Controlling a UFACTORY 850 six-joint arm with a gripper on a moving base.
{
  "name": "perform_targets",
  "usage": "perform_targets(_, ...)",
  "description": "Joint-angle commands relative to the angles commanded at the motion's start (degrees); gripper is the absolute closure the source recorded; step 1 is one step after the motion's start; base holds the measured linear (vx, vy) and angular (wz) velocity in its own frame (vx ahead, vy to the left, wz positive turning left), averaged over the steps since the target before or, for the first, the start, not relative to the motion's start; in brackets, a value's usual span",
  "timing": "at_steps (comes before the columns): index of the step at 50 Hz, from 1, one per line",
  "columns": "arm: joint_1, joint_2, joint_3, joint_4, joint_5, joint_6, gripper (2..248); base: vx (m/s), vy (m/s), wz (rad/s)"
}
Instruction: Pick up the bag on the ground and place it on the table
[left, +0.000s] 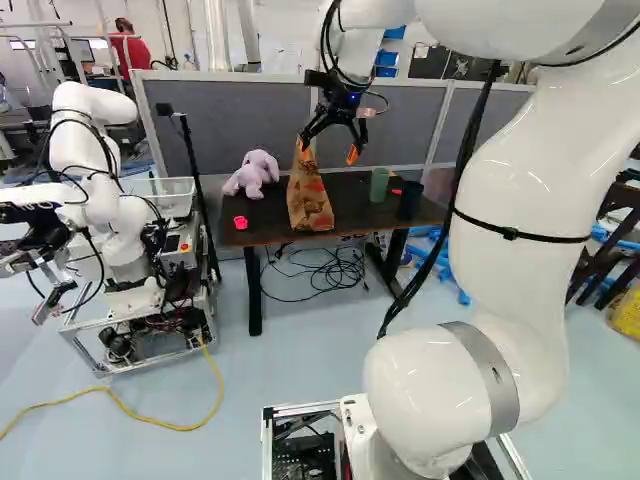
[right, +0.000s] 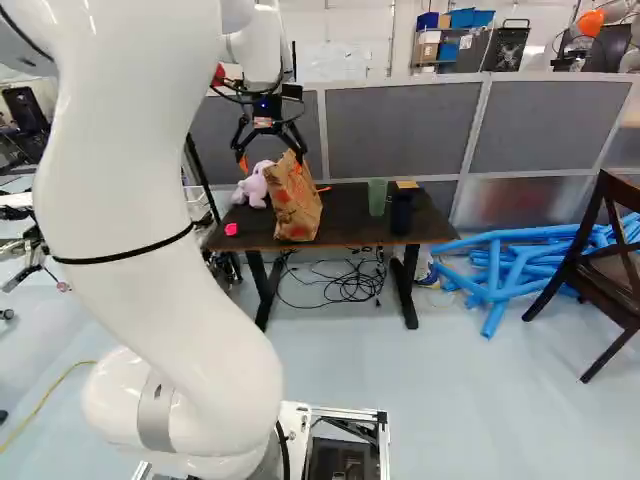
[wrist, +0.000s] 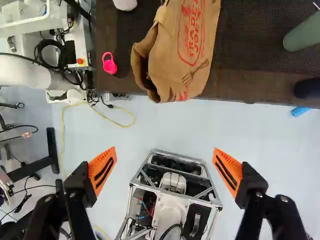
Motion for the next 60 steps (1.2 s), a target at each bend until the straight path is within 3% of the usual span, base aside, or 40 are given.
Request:
perform_targets(36,0.0,0.1,0.2,0.0,0.3,0.0,3,-0.025,0.000,0.003)
perform_targets(60,-0.1,0.9,2.5,-0.3,3.7,0.4,3,0.000,0.000,0.000)
